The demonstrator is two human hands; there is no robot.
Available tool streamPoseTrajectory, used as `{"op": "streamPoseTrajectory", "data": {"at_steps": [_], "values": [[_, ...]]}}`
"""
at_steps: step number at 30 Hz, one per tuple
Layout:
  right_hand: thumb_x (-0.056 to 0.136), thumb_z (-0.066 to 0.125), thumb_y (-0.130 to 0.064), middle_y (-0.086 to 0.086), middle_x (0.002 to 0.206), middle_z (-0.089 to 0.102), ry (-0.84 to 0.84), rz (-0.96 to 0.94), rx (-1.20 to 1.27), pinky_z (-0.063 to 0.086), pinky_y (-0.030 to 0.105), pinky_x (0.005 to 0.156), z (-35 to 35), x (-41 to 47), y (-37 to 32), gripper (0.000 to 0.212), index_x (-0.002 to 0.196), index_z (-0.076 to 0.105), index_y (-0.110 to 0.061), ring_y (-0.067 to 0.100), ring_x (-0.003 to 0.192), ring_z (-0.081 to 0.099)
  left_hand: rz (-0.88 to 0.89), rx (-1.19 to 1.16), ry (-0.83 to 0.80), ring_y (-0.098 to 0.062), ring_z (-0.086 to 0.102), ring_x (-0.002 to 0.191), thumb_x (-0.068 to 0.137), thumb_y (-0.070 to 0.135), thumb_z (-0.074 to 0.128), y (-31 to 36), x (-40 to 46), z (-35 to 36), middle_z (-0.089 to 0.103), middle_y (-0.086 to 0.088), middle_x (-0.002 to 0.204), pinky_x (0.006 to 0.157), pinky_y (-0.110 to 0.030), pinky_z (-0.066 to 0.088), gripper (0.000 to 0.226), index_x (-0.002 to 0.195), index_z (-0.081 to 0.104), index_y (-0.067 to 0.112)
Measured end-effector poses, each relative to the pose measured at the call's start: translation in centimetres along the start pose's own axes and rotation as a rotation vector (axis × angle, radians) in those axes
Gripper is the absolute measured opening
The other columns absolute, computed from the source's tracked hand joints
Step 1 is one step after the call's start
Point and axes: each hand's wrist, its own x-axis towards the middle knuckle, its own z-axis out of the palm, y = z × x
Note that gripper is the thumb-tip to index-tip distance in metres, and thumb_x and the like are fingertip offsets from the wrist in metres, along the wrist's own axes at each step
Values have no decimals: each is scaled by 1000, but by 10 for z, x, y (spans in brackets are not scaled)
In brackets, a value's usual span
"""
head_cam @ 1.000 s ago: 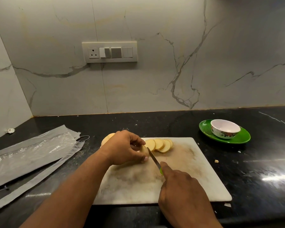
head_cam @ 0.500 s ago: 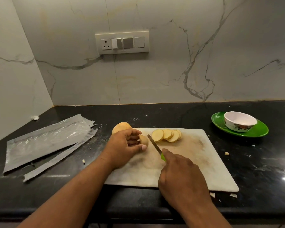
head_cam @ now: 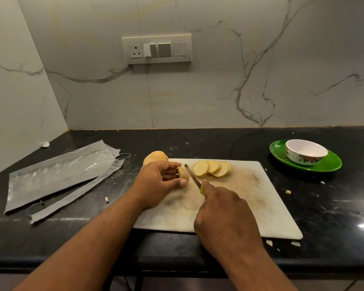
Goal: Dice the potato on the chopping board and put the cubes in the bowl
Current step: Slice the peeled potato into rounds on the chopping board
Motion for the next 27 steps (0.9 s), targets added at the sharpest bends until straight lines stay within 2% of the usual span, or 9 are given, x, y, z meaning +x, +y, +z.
{"op": "streamPoseTrajectory", "data": {"at_steps": [3,8,15,17,19,22,25,27], "values": [[98,46,-27,-5,129,60,-3,-9,-9,41,20,77,2,0,-2,53,150,37,-28,13,106,59,9,42,-2,-4,73,104,77,26,88,1,0,0,75,4,116,97,-30,59,59,133,68,19],[97,49,-26,-3,120,62,5,-8,-23,46,23,76,0,-4,-9,46,143,44,-27,13,98,60,20,79,-4,-1,71,104,81,27,87,1,-2,0,72,11,114,96,-23,57,54,132,67,24],[94,48,-20,4,115,63,6,3,-126,44,30,70,1,0,-19,38,132,51,-23,22,96,62,11,-7,-21,-11,74,102,79,16,88,-4,2,-1,77,0,109,98,-35,59,48,123,70,18],[95,48,-19,4,111,64,16,9,-125,46,30,67,5,5,-21,31,125,54,-22,21,89,62,13,-32,-24,-12,75,101,79,11,88,-5,2,-1,78,-1,107,98,-33,59,45,119,70,19],[98,47,-20,4,108,64,17,21,-121,46,29,64,10,9,-24,24,121,54,-21,18,77,54,18,-45,-20,-11,75,100,79,8,88,-5,3,0,78,0,105,96,-31,59,42,114,69,22],[100,44,-20,5,108,62,7,17,-140,38,28,60,16,6,-23,26,125,50,-20,16,72,43,16,-62,-13,-11,75,100,78,8,88,-6,5,1,78,-2,106,96,-30,59,42,112,69,22],[100,43,-19,5,111,61,10,28,-147,39,27,62,16,-4,-20,35,135,45,-19,19,79,56,-3,-60,-7,-12,75,101,76,10,90,-8,7,1,78,-4,108,97,-32,59,48,120,70,15],[100,42,-18,5,112,60,-8,38,-143,38,27,62,17,-8,-21,36,136,43,-19,18,80,55,-3,-65,-11,-12,75,102,76,11,90,-10,9,1,77,-4,109,98,-35,59,47,117,70,19]]}}
